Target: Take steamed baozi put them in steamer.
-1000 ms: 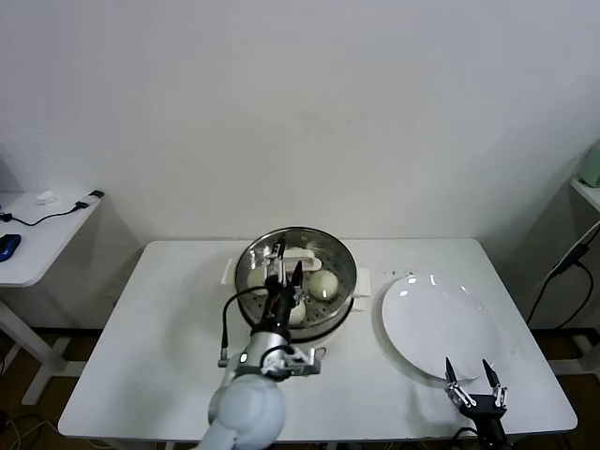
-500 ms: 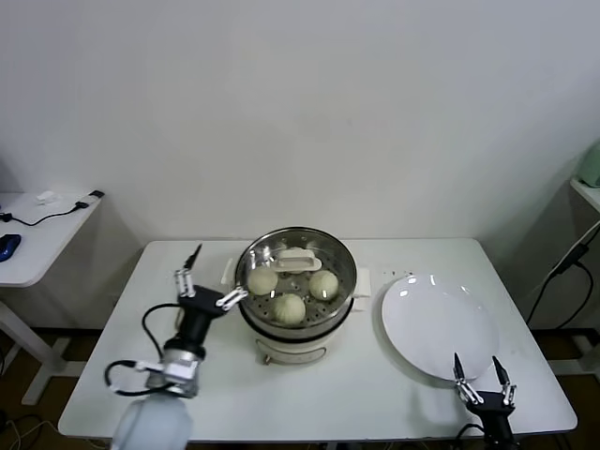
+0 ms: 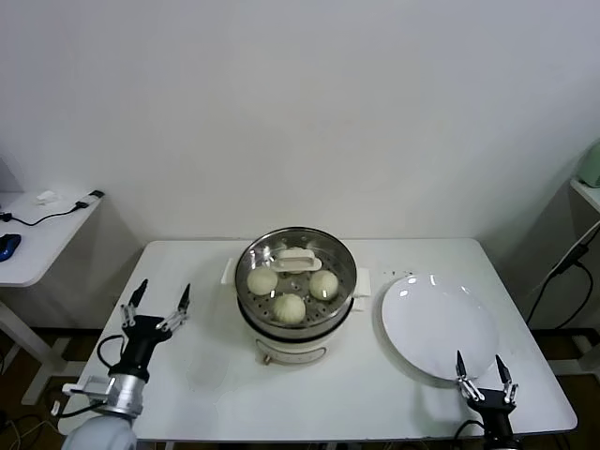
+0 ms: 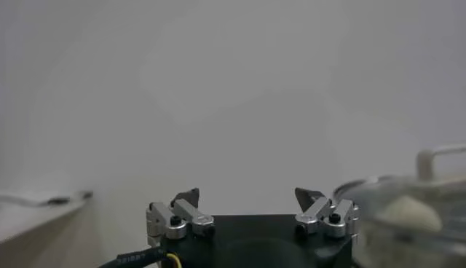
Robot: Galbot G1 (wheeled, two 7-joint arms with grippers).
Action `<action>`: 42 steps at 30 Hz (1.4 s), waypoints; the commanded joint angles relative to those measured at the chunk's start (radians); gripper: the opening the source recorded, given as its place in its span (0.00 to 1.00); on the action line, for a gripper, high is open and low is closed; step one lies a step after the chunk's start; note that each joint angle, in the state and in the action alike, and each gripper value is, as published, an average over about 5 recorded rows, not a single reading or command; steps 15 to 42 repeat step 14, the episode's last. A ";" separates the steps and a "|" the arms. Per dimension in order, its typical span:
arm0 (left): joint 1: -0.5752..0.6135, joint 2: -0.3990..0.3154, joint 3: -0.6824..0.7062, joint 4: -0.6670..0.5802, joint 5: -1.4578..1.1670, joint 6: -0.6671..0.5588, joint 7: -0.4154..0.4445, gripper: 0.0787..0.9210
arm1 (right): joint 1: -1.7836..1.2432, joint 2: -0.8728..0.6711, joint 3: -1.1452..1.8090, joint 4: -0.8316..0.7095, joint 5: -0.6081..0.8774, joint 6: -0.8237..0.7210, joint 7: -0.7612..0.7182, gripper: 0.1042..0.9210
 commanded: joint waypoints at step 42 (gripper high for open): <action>0.052 0.007 -0.031 0.201 -0.085 -0.129 0.045 0.88 | 0.011 0.008 -0.013 -0.005 -0.006 0.005 0.009 0.88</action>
